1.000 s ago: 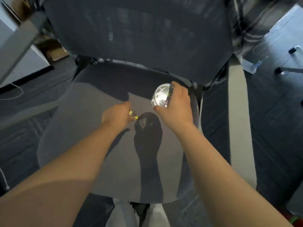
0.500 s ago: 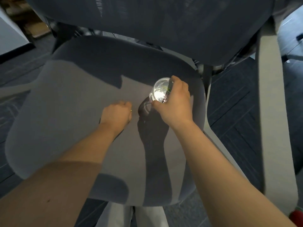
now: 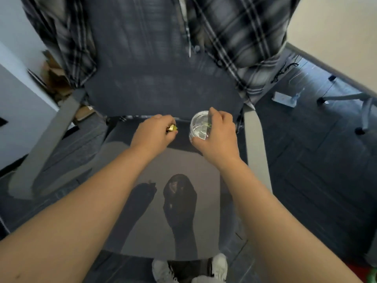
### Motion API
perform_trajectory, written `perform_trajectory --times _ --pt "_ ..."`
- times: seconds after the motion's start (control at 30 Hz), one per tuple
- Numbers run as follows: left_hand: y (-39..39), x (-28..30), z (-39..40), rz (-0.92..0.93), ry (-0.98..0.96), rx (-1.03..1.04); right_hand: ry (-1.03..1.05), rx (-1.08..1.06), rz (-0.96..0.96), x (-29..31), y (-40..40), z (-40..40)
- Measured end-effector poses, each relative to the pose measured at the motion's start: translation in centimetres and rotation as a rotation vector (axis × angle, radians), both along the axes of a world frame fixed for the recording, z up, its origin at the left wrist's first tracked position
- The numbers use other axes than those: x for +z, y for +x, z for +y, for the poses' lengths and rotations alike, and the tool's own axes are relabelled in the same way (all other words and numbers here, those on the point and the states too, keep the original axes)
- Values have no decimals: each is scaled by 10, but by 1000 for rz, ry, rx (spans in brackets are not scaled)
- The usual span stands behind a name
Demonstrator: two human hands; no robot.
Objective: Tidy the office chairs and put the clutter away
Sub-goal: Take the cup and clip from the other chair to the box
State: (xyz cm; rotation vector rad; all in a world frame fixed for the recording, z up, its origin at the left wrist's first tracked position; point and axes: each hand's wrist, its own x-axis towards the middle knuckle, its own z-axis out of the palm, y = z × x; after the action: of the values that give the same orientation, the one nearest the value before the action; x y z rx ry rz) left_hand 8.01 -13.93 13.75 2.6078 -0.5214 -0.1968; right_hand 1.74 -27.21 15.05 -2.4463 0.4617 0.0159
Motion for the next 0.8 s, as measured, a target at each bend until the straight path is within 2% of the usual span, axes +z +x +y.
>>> perform_trajectory --times 0.17,0.33,0.53,0.8 --pt "-18 68 -55 -79 1 -116 -76 -90 -66 57 -34 -58" --pt "-67 115 -159 -124 -23 -274 -118 -221 -99 98 -100 -155" --pt "-150 142 -304 -132 -70 -435 -102 -367 -122 134 -203 -290" --pt "-252 173 -481 -107 -126 -684 -189 -640 -116 162 -329 -438"
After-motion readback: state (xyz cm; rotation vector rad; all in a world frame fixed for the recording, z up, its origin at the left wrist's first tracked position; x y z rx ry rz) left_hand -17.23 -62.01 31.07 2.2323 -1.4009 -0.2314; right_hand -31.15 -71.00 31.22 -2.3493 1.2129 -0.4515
